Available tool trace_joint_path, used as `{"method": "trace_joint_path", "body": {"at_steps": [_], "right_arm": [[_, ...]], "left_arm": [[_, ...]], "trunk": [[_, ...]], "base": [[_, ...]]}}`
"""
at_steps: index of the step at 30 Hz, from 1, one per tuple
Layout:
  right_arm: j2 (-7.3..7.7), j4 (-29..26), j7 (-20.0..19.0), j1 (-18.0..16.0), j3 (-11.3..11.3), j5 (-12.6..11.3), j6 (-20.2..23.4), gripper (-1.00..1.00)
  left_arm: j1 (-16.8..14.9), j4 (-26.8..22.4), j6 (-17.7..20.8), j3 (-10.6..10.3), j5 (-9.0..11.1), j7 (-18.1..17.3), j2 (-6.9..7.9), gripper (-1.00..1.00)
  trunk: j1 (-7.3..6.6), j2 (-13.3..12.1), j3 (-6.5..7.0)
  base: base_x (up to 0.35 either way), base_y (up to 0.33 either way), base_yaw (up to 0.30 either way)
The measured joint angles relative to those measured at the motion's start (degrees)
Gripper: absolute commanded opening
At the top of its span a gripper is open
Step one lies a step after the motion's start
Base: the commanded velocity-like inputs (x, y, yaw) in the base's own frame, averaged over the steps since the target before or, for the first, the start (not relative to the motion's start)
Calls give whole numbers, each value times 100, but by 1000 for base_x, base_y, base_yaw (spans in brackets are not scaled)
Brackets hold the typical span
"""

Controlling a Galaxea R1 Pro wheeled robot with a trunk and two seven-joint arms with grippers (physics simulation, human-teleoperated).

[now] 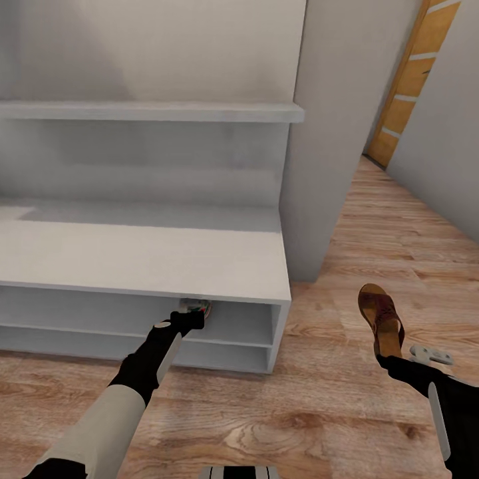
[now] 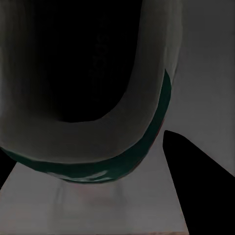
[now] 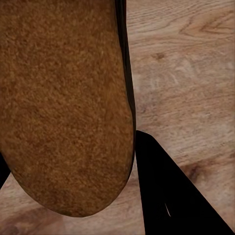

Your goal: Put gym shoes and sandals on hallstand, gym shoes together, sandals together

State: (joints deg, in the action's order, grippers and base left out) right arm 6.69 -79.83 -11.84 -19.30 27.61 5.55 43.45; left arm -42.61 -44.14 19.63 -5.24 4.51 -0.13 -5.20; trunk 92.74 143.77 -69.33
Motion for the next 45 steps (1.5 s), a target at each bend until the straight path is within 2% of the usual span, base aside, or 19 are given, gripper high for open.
{"method": "trace_joint_path", "body": {"at_steps": [28, 29, 45], "right_arm": [[-9, 9, 0, 0, -8, 4, 0, -100], [-9, 7, 0, 0, -8, 4, 0, -100], [-9, 7, 0, -1, -8, 4, 2, -100]], "left_arm": [[0, 2, 12, 8, 8, -4, 0, -100], [0, 2, 16, 12, 8, -3, 0, 100], [0, 1, 16, 16, 10, 2, 9, 100]], "trunk": [[0, 0, 0], [0, 0, 0], [0, 0, 0]], "base": [[0, 0, 0], [0, 0, 0], [0, 0, 0]]}}
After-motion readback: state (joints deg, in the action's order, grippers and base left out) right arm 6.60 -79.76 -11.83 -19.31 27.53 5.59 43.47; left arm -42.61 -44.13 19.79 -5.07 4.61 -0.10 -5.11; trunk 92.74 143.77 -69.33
